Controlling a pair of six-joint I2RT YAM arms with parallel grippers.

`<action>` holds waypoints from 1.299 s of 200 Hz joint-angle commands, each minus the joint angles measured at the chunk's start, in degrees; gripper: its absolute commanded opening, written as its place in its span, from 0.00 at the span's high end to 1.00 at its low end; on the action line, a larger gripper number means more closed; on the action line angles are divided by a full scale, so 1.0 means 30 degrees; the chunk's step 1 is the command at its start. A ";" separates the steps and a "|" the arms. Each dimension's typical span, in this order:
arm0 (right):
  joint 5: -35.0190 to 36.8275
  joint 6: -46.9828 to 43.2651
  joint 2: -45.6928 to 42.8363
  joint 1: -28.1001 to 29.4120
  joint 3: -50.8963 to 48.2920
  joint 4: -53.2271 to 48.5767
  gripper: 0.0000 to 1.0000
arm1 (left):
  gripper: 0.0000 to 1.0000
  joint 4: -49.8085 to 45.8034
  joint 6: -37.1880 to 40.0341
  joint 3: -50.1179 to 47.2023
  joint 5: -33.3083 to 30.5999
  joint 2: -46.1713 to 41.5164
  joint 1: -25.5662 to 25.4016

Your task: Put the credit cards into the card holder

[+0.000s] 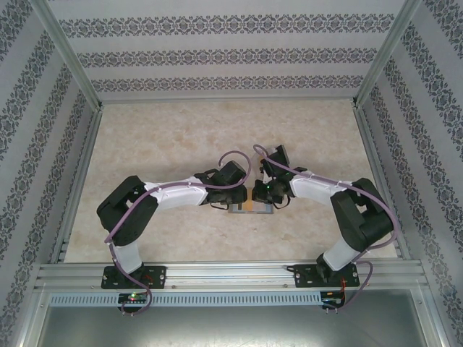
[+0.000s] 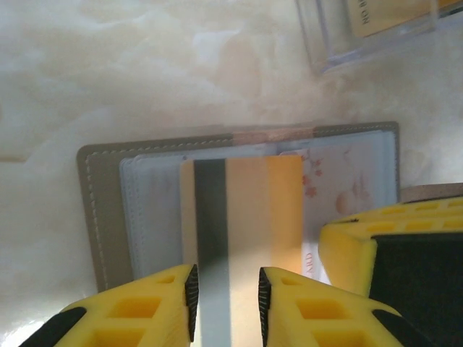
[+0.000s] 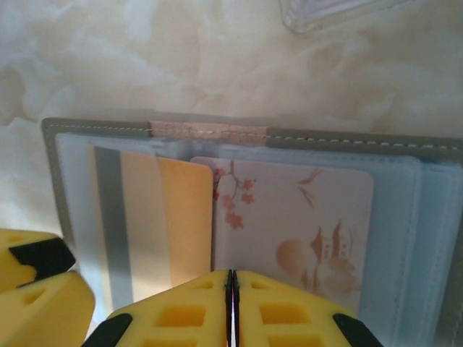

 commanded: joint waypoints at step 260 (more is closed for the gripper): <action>0.0771 0.0821 0.0309 0.0670 0.1135 -0.0123 0.92 | 0.66 0.1239 -0.0938 -0.2704 -0.1040 -0.1215 0.0353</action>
